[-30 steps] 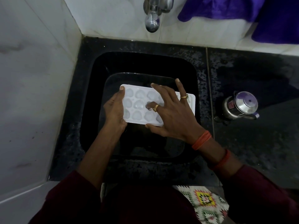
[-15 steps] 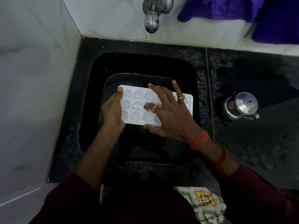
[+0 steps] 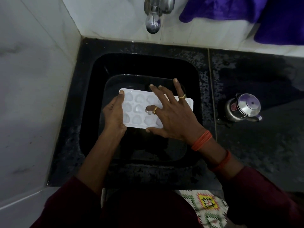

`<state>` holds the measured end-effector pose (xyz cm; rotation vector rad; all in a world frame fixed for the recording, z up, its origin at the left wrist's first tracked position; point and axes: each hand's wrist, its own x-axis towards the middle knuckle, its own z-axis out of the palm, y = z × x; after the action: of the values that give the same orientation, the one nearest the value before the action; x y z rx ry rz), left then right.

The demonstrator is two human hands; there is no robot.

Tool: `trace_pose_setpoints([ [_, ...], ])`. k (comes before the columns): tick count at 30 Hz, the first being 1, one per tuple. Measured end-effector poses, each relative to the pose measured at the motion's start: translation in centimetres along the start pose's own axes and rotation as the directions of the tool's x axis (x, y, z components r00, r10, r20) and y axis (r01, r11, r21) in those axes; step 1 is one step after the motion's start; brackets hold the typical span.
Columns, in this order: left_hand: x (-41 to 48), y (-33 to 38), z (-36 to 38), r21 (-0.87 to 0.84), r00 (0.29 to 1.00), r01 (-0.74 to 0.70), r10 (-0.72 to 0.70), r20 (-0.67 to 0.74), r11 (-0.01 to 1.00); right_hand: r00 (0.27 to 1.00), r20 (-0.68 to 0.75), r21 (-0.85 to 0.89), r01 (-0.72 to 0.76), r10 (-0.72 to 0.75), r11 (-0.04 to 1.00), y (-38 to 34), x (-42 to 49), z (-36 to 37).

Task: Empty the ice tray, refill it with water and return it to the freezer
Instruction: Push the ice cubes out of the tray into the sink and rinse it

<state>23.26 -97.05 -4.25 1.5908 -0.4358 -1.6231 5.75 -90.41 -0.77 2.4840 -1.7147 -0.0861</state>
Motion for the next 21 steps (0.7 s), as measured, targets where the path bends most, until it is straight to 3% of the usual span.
trace_pose_setpoints([
  [3, -0.03, -0.06, 0.05, 0.012, 1.000, 0.000, 0.000, -0.009, 1.000, 0.999, 0.042, -0.029, 0.011, -0.010, 1.000, 0.17, 0.17, -0.13],
  [10, -0.24, 0.38, 0.06, 0.000, 1.000, -0.009, 0.009, 0.002, 1.000, 0.998, -0.058, -0.007, -0.021, 0.021, 1.000, 0.32, 0.23, -0.86],
  [16, -0.49, 0.39, 0.19, 0.009, 1.000, 0.003, -0.003, 0.005, 1.000, 1.000, 0.010, -0.002, -0.017, 0.017, 1.000, 0.35, 0.05, -0.41],
  [21, -0.67, 0.45, 0.28, 0.012, 1.000, 0.002, -0.002, 0.011, 1.000, 0.996, -0.034, 0.028, -0.078, 0.079, 0.997, 0.44, -0.11, -0.70],
])
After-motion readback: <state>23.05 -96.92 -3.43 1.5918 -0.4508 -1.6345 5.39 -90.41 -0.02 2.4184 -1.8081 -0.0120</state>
